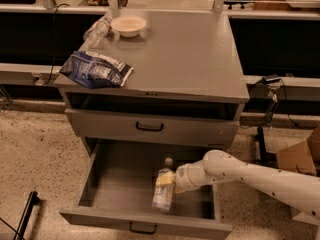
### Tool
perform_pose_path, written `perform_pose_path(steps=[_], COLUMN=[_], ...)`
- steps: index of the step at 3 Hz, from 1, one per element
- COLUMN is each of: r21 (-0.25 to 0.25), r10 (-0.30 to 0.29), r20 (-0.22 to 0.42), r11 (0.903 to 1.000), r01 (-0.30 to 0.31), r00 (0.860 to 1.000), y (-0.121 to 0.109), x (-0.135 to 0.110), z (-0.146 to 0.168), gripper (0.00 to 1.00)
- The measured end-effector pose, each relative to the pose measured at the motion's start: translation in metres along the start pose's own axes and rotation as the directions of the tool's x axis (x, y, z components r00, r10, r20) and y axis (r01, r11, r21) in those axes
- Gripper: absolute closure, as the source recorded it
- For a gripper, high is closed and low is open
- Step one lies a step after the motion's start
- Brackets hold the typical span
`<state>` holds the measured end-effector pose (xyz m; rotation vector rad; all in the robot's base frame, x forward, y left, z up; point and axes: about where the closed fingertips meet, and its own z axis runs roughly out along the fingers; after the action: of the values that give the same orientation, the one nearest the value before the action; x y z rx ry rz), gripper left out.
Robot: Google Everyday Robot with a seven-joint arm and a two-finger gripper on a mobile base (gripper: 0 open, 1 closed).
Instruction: Place blue plastic bottle into middle drawer
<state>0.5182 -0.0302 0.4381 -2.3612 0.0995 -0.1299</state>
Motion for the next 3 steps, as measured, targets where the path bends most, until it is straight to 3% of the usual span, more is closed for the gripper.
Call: perform_pose_path(steps=[1,2,3], r21=[-0.001,0.007,0.007], r10=[0.023,0.060,0.058], r20=[-0.003,0.001,0.004], r11=[0.9997,0.9982,0.9983], r01=[-0.023,-0.060,-0.058], r00=[1.000,0.998,0.998], y=[-0.0018,-0.0052,-0.0058], x=[0.0071,0.0114,0.0100], z=[0.0148,0.0218,0.0232], gripper=[0.82,0.59,0.34])
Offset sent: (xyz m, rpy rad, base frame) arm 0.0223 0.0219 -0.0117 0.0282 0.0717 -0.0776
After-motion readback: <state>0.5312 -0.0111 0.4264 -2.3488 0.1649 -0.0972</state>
